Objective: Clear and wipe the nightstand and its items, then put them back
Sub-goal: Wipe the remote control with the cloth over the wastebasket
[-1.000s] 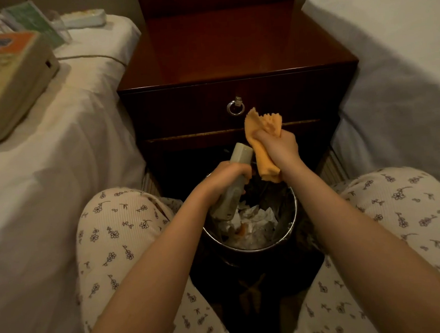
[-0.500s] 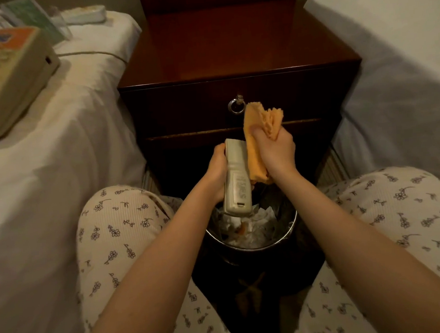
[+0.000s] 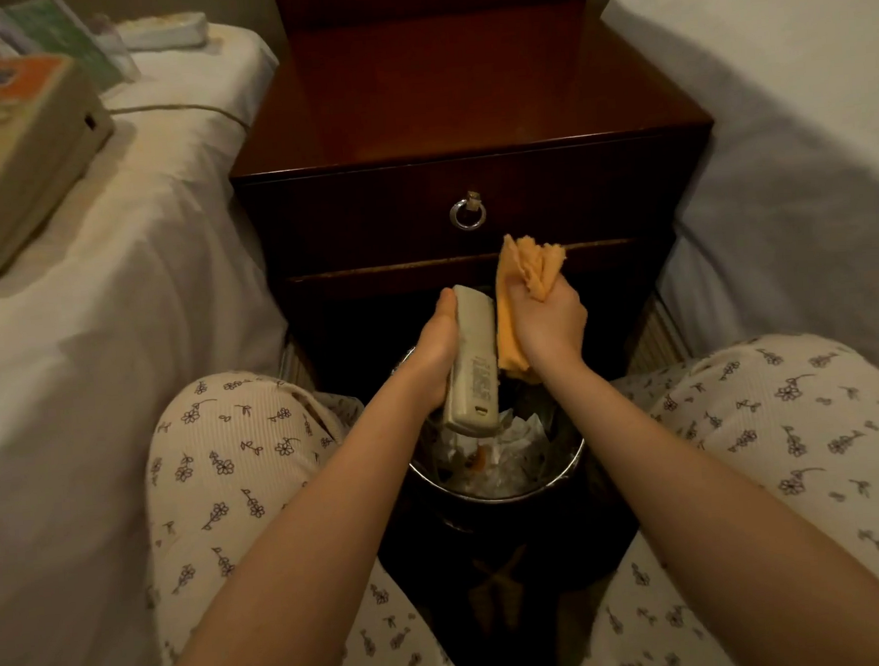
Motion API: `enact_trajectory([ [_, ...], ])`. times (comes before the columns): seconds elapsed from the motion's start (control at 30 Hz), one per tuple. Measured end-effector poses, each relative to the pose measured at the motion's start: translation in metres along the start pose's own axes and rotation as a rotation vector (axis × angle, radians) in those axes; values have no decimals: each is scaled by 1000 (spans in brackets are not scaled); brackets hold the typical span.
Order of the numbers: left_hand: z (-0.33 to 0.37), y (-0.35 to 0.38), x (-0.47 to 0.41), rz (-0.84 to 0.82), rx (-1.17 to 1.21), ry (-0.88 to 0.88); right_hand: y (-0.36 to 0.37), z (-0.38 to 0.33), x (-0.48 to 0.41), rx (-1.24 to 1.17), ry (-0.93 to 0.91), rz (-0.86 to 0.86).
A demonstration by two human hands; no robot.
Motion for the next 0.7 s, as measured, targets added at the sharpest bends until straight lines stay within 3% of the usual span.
enact_trajectory([
  [0.17, -2, -8, -4, 75, 209, 18, 41, -10, 22, 98, -166, -351],
  [0.3, 1, -18, -5, 170, 183, 33, 30, 21, 15, 303, -55, -247],
  [0.43, 7, -27, -9, 218, 135, 83, 31, 5, 20, 12, -24, -189],
  [0.57, 0, -29, -13, 224, 164, 87, 46, -14, 35, -8, -179, -363],
  [0.7, -2, -25, -12, 207, 239, 37, 44, -1, 31, 40, -81, -419],
])
Point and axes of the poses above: each hand's wrist, its own x-axis away from the middle knuckle, its own y-axis out of the palm, z = x × y, the point moved 8 cm from there along -x, towards the middle knuckle, and after that the axes turned 5 degrees about -x, right-handed, at the moved point
